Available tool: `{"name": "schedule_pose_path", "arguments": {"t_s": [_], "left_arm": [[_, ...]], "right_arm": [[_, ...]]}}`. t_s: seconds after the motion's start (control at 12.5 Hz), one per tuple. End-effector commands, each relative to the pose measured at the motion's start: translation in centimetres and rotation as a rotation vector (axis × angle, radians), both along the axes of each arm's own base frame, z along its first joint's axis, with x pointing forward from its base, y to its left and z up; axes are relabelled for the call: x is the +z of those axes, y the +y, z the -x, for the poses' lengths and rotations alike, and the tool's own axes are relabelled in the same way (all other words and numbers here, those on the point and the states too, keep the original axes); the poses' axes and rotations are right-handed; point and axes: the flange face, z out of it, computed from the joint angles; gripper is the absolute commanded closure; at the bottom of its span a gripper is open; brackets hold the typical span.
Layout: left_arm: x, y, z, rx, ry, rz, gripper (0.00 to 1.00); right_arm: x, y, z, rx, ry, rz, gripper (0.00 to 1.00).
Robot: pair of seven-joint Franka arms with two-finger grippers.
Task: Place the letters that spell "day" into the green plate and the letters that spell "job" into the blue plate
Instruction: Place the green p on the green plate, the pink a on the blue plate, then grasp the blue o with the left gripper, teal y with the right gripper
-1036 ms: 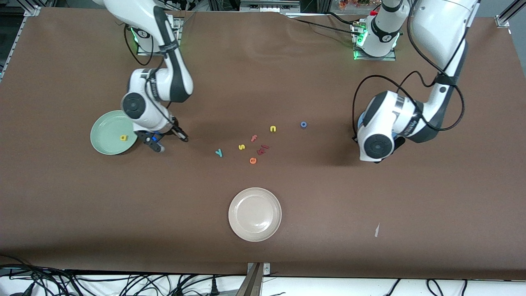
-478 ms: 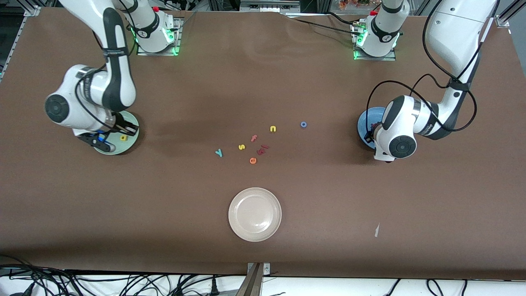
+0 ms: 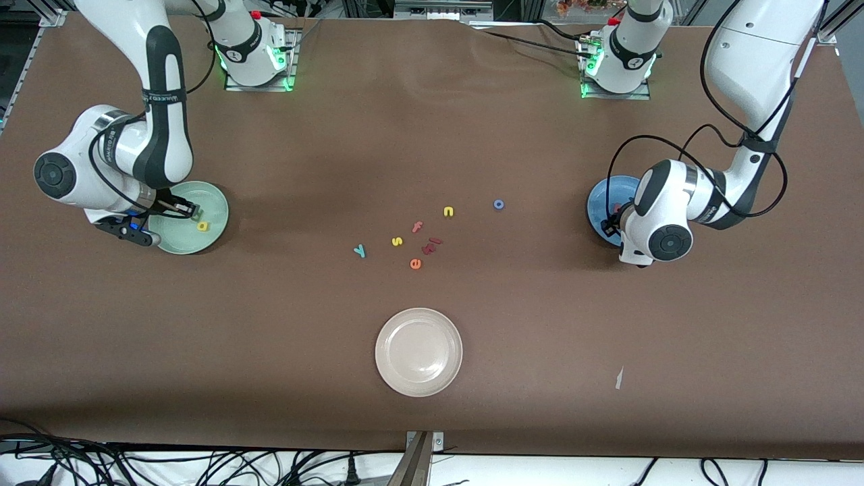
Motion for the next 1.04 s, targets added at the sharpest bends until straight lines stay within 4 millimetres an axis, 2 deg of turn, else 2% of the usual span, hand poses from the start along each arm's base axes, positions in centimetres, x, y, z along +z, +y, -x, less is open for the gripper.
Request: {"name": "schedule_pose_path", "arguments": {"t_s": [0.0,0.16,0.24,0.4,0.48,0.56,0.64,0.72,0.8,0.96], "left_arm": [[4.2,-1.4,-1.7,-0.091,0.021,0.007,0.00],[7.3,-4.2,-2.6,-0.134,0.043,0.035,0.00],[8.2,-6.5,-2.4,-0.152,0.036,0.071,0.00],[9.0,-10.3,-1.7,-0.161,0.035,0.153,0.00],[9.2,-12.0,-1.5,-0.161,0.026,0.195,0.00],[9.1,-13.1,-1.4,-0.163,0.013,0.225,0.00],[8.1,-14.6,-1.1,-0.178,0.008,0.248,0.00],[7.1,-16.1,-0.6,-0.188,-0.017,0.268,0.01],[6.3,-16.8,-0.1,-0.174,-0.015,0.287,0.01],[3.3,-17.8,0.3,-0.074,-0.011,0.365,0.01]], "right_arm": [[0.7,0.3,-0.9,0.028,-0.007,0.015,0.00],[2.0,1.5,-2.1,0.043,-0.004,0.001,0.00],[2.6,2.4,-2.6,0.049,0.003,-0.011,0.00],[3.5,5.4,-4.0,0.092,-0.009,-0.037,0.00],[3.3,6.8,-4.3,0.061,-0.016,-0.048,0.00],[3.0,9.0,-4.6,0.066,-0.015,-0.056,0.00],[2.5,11.6,-4.7,0.095,-0.008,-0.067,0.00],[2.6,13.1,-4.8,0.116,-0.013,-0.080,0.00],[2.7,16.2,-5.1,0.159,-0.022,-0.102,0.00],[3.3,20.9,-6.0,0.224,-0.055,-0.116,0.00]]}}
